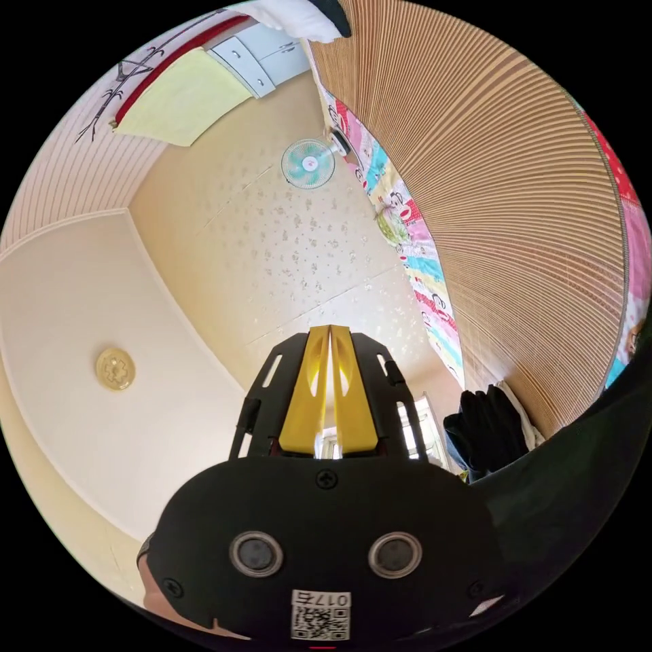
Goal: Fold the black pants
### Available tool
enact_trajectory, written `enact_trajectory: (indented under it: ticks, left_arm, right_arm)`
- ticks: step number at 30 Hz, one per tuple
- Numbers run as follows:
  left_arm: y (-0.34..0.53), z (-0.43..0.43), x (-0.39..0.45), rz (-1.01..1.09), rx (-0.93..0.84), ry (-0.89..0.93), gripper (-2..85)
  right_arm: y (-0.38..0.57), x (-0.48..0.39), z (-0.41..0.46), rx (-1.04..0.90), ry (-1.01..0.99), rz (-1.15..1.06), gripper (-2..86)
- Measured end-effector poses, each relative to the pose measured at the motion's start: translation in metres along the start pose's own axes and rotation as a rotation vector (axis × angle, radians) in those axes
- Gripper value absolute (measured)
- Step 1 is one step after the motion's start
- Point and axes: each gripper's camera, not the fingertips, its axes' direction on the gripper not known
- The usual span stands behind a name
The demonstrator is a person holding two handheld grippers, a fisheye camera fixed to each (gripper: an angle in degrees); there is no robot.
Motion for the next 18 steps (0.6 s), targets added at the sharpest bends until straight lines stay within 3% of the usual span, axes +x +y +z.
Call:
enact_trajectory:
  ticks: [1, 5, 8, 13, 15, 18]
  left_arm:
    - [0.003, -0.008, 0.000, -0.002, 0.018, 0.048, 6.6]
    - [0.012, -0.059, 0.021, 0.190, 0.129, 0.575, 4.5]
    - [0.006, -0.098, 0.065, 0.410, 0.185, 0.887, 0.4]
    - [0.039, -0.152, 0.188, 0.822, 0.205, 0.930, -0.7]
    - [0.076, -0.168, 0.240, 0.978, 0.201, 1.047, -0.8]
    - [0.139, -0.169, 0.316, 1.249, 0.012, 1.160, -0.8]
  right_arm:
    - [-0.003, 0.004, -0.010, 0.016, 0.001, -0.010, 0.4]
    - [-0.026, 0.020, -0.002, -0.066, -0.016, -0.027, 0.5]
    - [-0.044, 0.033, 0.042, -0.292, -0.011, -0.015, 0.9]
    - [-0.042, 0.053, 0.138, -0.803, 0.278, -0.019, 4.1]
    - [-0.037, 0.070, 0.160, -0.935, 0.365, 0.005, 8.7]
    - [-0.036, 0.106, 0.185, -1.065, 0.400, 0.057, 18.7]
